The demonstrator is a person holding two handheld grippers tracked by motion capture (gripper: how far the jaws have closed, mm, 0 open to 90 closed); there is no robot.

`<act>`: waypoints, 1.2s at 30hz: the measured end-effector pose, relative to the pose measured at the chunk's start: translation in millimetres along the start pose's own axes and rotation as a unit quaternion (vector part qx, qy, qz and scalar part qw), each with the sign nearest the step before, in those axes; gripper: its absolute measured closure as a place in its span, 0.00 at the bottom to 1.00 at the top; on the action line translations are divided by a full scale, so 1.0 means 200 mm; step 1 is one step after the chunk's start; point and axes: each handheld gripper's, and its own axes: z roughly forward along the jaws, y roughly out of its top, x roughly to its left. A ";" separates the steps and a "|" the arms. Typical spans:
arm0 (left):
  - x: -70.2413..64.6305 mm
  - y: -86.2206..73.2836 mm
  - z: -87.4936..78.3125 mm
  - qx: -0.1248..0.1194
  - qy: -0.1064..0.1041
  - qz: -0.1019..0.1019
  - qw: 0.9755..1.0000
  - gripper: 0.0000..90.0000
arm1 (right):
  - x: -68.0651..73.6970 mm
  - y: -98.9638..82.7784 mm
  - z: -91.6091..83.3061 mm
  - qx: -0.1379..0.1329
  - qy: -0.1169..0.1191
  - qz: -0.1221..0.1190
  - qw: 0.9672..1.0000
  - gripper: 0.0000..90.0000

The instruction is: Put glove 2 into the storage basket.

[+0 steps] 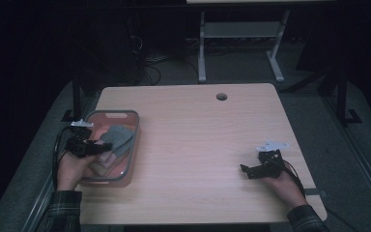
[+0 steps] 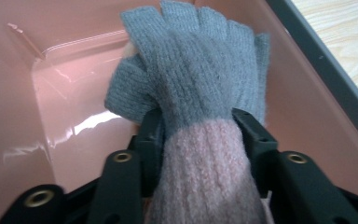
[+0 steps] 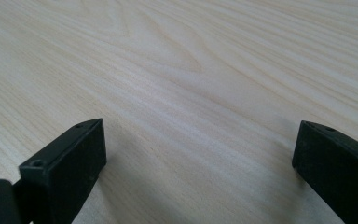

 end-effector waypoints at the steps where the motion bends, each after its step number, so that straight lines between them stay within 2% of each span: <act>1: 0.00 0.00 0.00 0.003 -0.001 0.001 1.000 0.56 | 0.00 0.00 0.00 0.000 0.000 0.000 1.000 0.03; 5: 0.02 0.00 0.00 0.002 0.007 0.004 1.000 0.38 | 0.00 0.00 0.00 0.000 0.000 0.001 1.000 0.03; 12: 0.03 0.00 -0.06 -0.021 0.005 0.003 1.000 0.21 | 0.00 0.00 0.00 0.000 0.000 0.001 1.000 0.03; 20: 0.01 0.03 -0.16 -0.044 -0.006 0.025 0.999 0.17 | 0.00 0.00 0.00 0.000 0.002 -0.001 1.000 0.03; 25: -0.04 0.06 -0.20 -0.067 -0.016 0.035 0.997 0.17 | 0.00 0.00 0.00 0.000 0.002 -0.001 1.000 0.03; 30: -0.12 0.10 -0.17 -0.073 -0.049 0.048 0.995 0.17 | 0.00 0.00 0.00 0.000 0.002 -0.001 1.000 0.03; 36: -0.21 0.13 -0.10 -0.073 -0.069 0.060 0.993 0.17 | 0.00 0.00 0.00 0.000 0.002 -0.001 1.000 0.03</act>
